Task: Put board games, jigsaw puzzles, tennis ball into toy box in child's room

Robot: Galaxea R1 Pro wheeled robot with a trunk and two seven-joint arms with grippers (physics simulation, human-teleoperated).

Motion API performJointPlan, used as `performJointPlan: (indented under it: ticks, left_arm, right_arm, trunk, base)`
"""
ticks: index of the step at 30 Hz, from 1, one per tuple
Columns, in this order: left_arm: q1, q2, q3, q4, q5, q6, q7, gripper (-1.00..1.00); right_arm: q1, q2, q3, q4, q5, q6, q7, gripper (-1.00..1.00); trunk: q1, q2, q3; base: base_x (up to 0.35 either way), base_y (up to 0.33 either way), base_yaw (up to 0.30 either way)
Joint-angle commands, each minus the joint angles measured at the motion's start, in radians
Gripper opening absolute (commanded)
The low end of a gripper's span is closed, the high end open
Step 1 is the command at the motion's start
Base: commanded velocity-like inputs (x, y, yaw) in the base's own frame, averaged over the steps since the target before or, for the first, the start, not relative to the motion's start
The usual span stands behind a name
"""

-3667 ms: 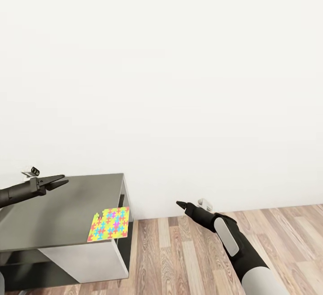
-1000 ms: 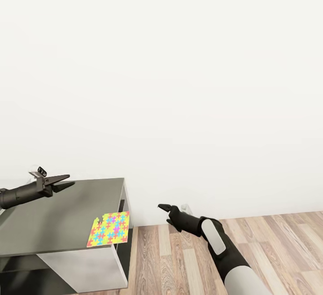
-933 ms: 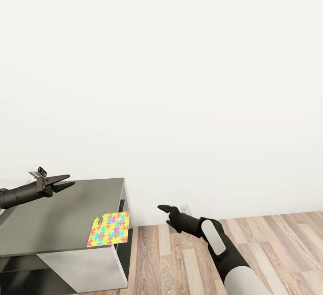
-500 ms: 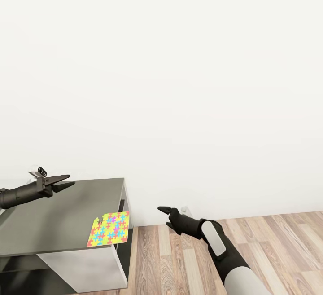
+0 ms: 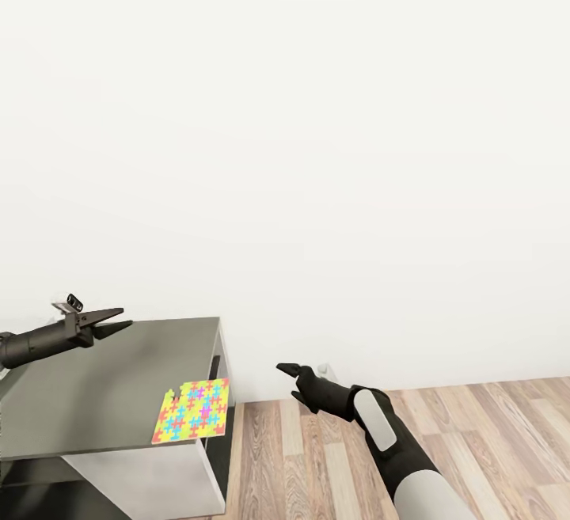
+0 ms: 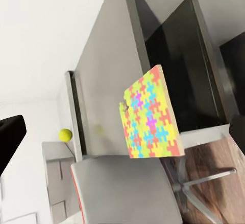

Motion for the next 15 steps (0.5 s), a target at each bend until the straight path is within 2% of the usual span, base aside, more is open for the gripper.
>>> performJointPlan:
  ticks: [1,7,15]
  left_arm:
    - [-0.002,0.001,-0.006,0.001,0.006,0.011,-0.003,1.0]
    - [-0.002,0.001,-0.006,0.001,0.006,0.011,-0.003,1.0]
    - [-0.002,0.001,-0.003,0.001,0.007,0.011,-0.005,1.0]
  right_arm:
    - [-0.001,0.001,-0.002,0.0,0.001,0.005,0.002,1.0]
    - [-0.001,0.003,-0.002,0.0,0.001,0.004,0.002,1.0]
    - [-0.001,0.004,-0.002,0.0,0.001,0.003,0.002,1.0]
  trunk:
    - [0.001,-0.002,-0.002]
    - [0.001,-0.002,-0.002]
    - [0.001,-0.002,-0.002]
  base:
    - [0.097,0.023,0.111]
    - [0.112,0.053,0.197]
    - [0.021,0.011,0.273]
